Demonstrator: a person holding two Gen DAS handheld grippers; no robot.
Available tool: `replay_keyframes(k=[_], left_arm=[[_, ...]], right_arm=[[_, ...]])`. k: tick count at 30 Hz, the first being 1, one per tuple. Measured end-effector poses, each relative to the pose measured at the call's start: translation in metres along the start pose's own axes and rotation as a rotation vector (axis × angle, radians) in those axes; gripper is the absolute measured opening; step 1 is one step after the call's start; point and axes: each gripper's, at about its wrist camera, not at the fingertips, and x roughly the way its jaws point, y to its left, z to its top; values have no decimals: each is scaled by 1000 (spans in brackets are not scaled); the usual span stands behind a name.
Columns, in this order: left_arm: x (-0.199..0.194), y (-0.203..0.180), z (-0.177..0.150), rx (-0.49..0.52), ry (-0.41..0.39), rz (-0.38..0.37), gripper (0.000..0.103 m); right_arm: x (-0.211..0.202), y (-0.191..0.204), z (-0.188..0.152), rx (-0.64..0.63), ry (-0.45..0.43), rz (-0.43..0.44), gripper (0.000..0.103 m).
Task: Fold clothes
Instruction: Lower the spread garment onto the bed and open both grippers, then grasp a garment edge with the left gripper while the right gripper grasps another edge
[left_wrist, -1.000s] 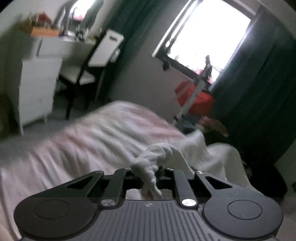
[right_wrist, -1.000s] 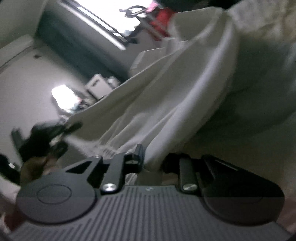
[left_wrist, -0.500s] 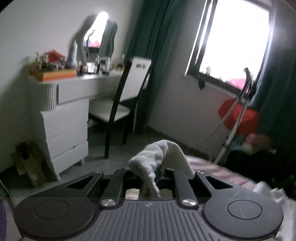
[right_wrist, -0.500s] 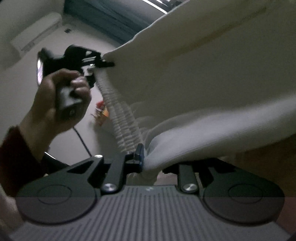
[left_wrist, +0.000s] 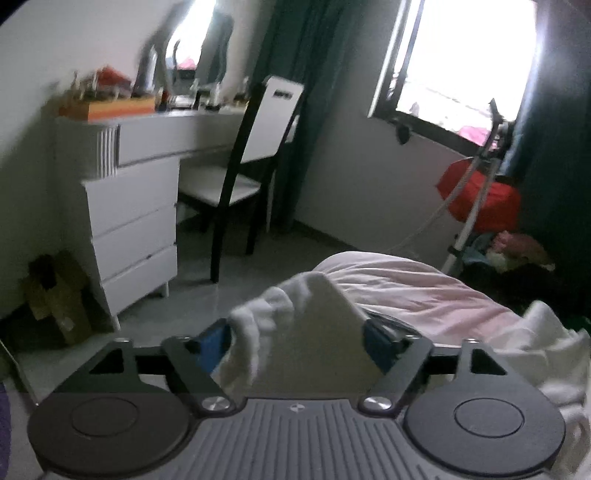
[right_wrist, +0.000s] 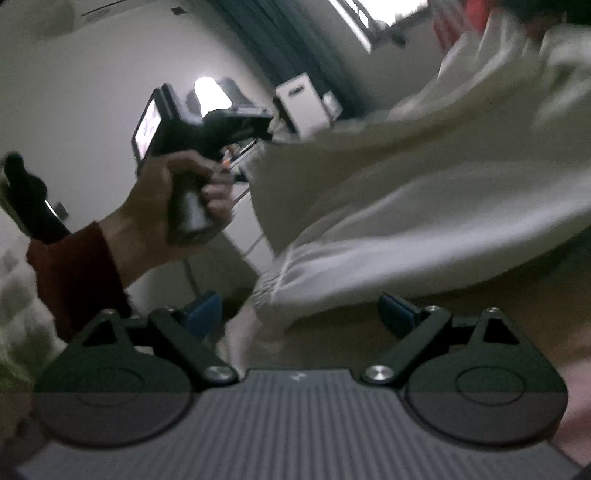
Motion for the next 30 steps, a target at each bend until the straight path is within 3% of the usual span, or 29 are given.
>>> replay_keyframes(k=[5,9,15,20,22,25,30], left_arm=[[-73,-29,-20,73,-43,-73,87],[-126,-61,-49,149,-78,-145,91],[-178,-123,-98,252,-69,-256,95],[-179,-183,-134,296,-21,-320,94],[-170,-211,-140,303,-25,-343,94],[-148,-253,-147,307,-24,-381,94],[-91,-344,-150,385,-30,-426,93]], right_arm=[[-54,5,14,-134,-68,-69,93],[-114,-5,25,-140,-198,-143,93],[-163,-29,47,-137,-313,-279,93],[-193,-72,84,-106,-363,-479,93],[-210,-96,87,-45,-423,-555,94],[-224,-132,82,69,-486,-568,94],[-202,-179,76,140,-441,-613,94]])
